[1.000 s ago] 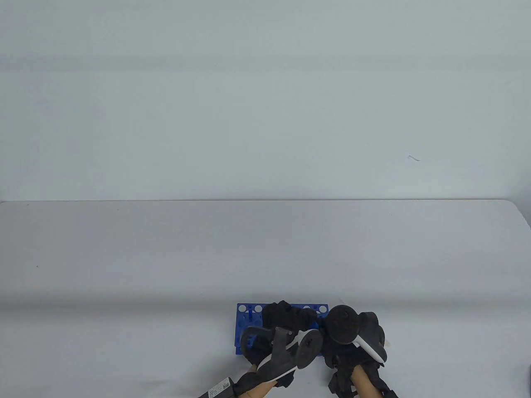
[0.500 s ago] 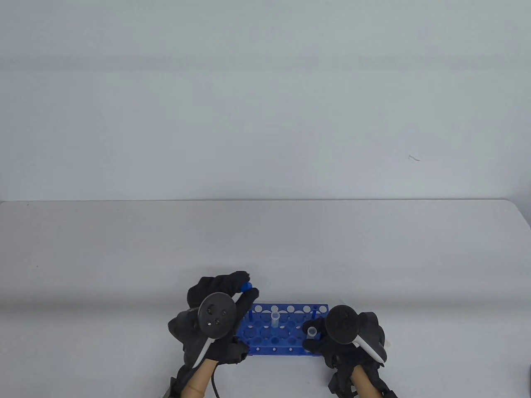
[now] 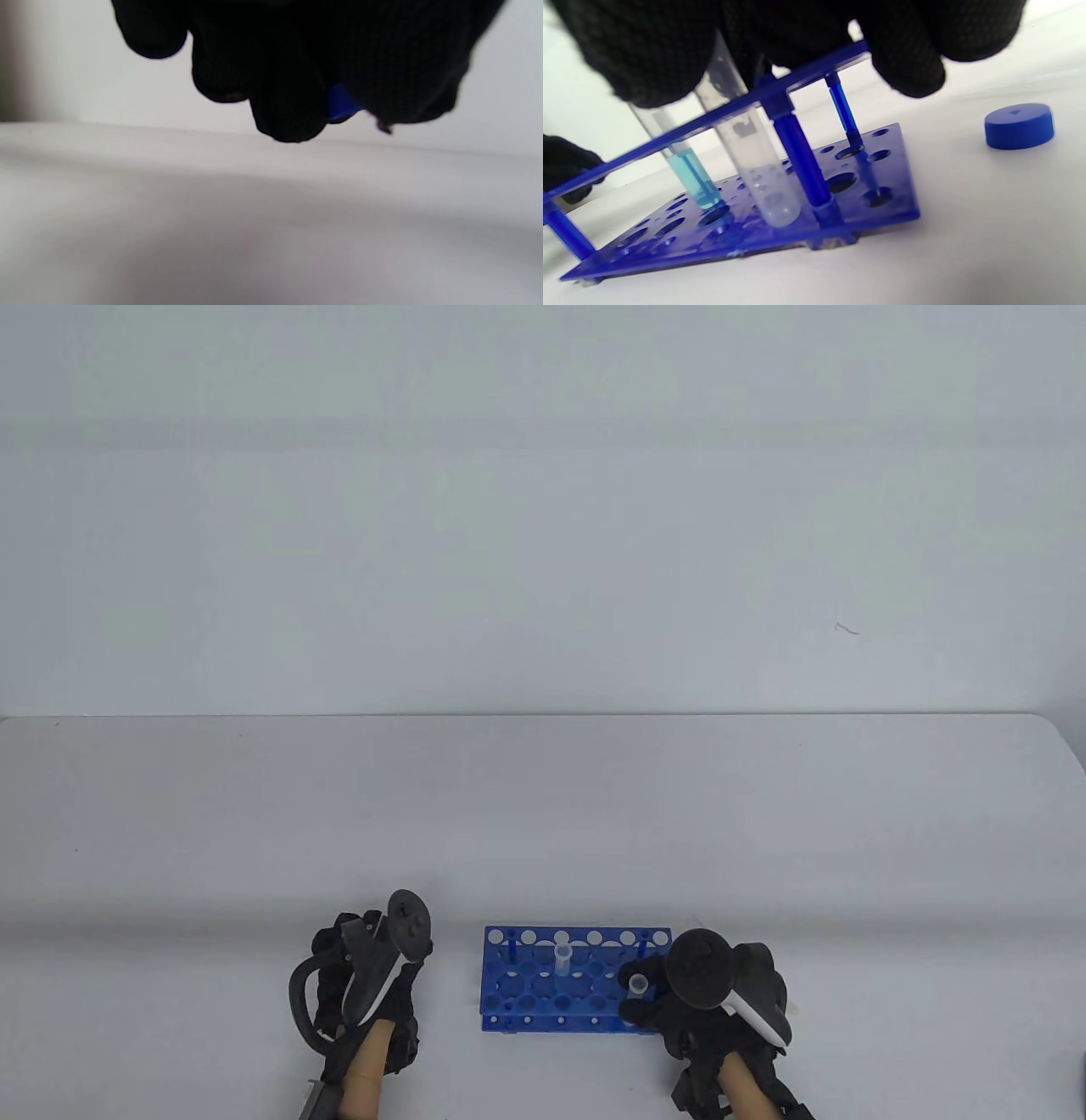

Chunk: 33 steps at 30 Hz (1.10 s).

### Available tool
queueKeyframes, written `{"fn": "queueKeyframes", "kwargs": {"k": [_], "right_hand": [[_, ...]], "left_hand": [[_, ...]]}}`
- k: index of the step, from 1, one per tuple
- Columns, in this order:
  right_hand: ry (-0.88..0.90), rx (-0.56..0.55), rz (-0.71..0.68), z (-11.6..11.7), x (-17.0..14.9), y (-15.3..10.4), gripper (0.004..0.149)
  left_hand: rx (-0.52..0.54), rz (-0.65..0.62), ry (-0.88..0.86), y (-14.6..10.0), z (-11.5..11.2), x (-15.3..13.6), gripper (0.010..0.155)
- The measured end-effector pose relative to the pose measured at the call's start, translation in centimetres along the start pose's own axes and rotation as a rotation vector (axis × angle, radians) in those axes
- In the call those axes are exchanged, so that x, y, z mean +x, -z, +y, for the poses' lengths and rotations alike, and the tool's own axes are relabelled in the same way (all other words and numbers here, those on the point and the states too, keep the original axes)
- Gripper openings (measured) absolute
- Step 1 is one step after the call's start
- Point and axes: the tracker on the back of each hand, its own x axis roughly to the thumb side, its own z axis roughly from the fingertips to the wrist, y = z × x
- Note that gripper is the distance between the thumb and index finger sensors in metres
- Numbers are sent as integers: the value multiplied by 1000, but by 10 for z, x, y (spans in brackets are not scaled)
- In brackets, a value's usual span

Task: Press a plastic transfer pipette bulb to move liquid between test tubes

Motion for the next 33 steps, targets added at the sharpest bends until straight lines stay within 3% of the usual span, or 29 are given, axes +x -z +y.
{"fn": "queueKeyframes", "kwargs": {"k": [6,8,17,21,26,33], "right_hand": [[1,1,-1,0,0,0,48],[1,1,-1,0,0,0,48],[5,6,-1,0,0,1,48],[5,6,-1,0,0,1,48],[4,7,-1,0,0,1,48],[8,9,-1,0,-1,1,48]], "left_hand": [[-49,-78,183,-1,-19,18,55],[-100,-130,161,0,-22,23,55],[-187,-115,44,3,-29,12,54],[-212,-122,40,2,-30,10,59],[-258,-131,25,2,-21,10,77],[-148,-170,-393,-1,20,-4,86]]}}
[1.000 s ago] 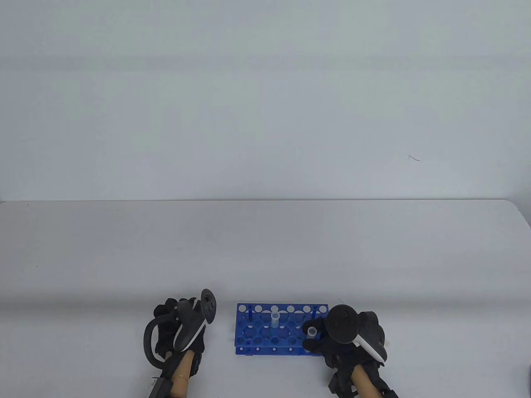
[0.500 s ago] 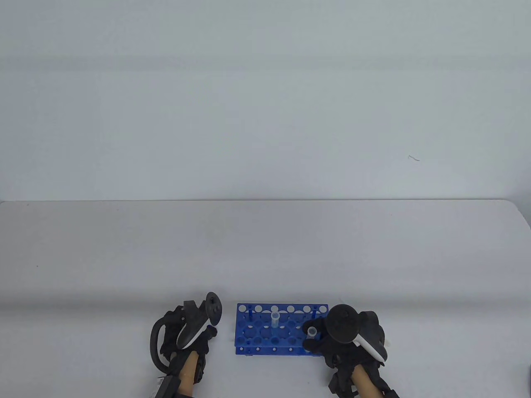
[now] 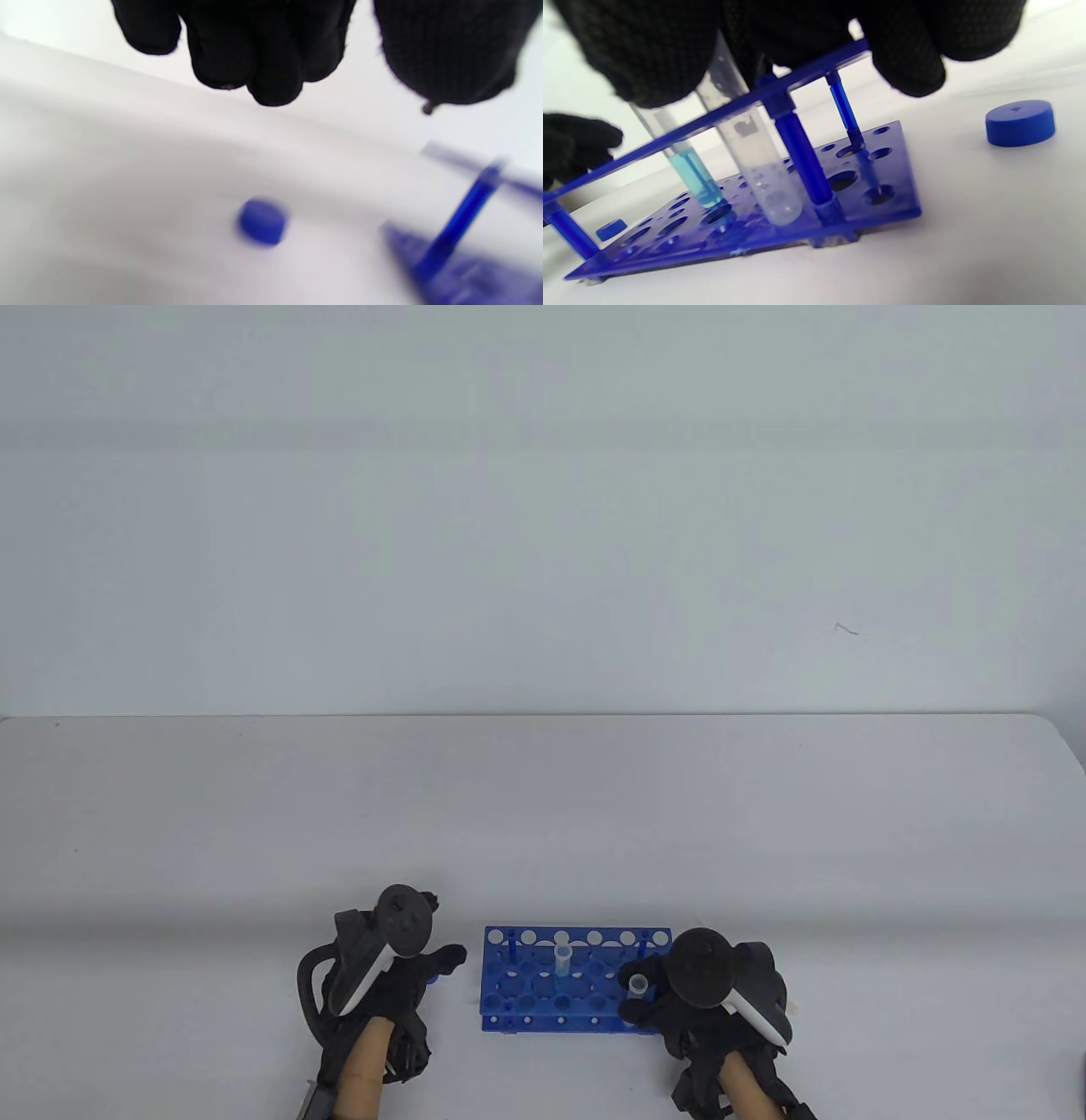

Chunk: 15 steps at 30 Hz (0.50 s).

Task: Press a plastic transfer pipette bulb to move liquid between test tubes

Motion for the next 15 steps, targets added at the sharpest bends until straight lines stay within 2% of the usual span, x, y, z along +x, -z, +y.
{"fn": "queueKeyframes", "kwargs": {"k": [4,7,12,15], "right_hand": [[3,3,-2,0,0,0,48],[7,7,-3,0,-1,0,48],[10,9,-6,0,-1,0,49],[8,13,-9,-1,-1,0,49]], "left_hand": [[66,-78,-229,-9,19,8,88],[80,-142,-375,-16,24,16,88],[1,-225,-711,-33,20,13,94],[25,-237,-906,-39,13,2,96]]}}
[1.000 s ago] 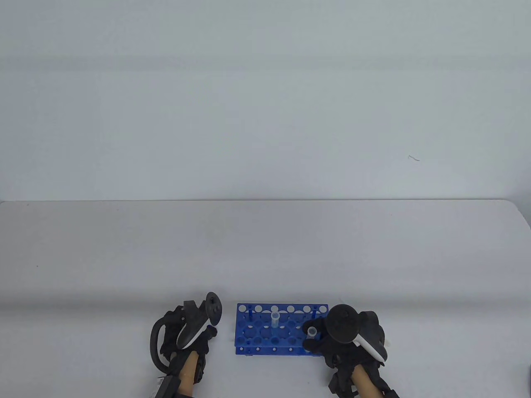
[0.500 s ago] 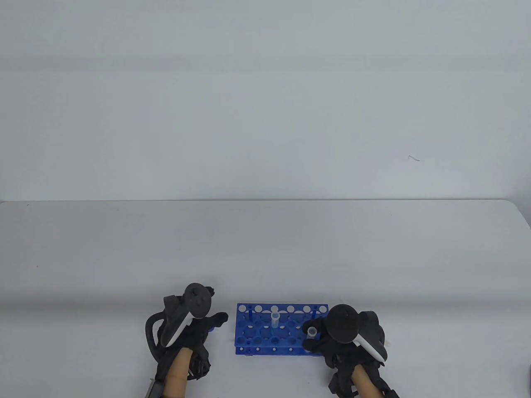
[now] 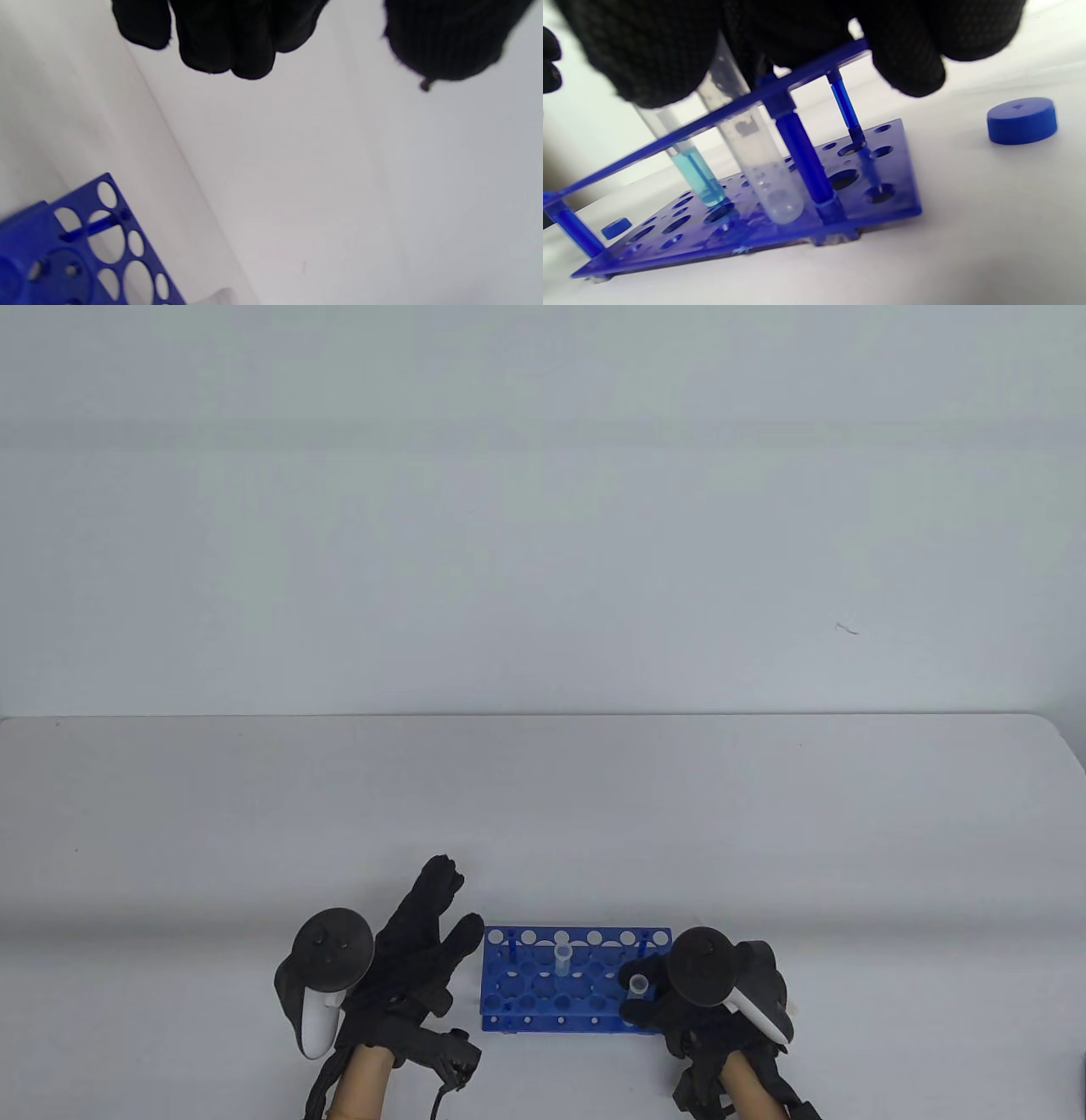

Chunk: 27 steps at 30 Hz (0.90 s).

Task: Press a plastic transfer pipette bulb to move liquid between test tubes

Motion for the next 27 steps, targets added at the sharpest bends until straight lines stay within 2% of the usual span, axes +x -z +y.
{"fn": "queueKeyframes", "kwargs": {"k": [3,7,9,11,13,15,17,19,20,23,27], "right_hand": [[1,12,-7,0,0,0,49],[-2,59,-19,-5,-1,0,53],[72,147,2,-15,-5,-2,65],[172,187,20,-28,-12,-5,67],[253,155,49,-43,-21,-9,65],[252,53,107,-60,-35,-16,63],[183,-49,200,-71,-48,-22,63],[19,-160,347,-78,-64,-27,63],[-84,-167,416,-79,-71,-27,63],[-276,-72,512,-69,-83,-23,63],[-397,35,552,-50,-91,-18,62]], "left_hand": [[19,28,-92,1,4,-13,96],[21,44,-91,1,6,-23,96],[29,50,-81,-1,7,-26,96],[35,46,-91,-3,7,-24,96],[42,32,-96,-4,7,-21,96],[39,23,-87,-5,7,-19,96],[44,20,-87,-6,6,-18,96],[46,22,-88,-6,6,-18,96],[44,23,-87,-5,6,-18,96],[45,29,-87,-5,7,-19,96],[41,35,-81,-4,6,-20,96]]}}
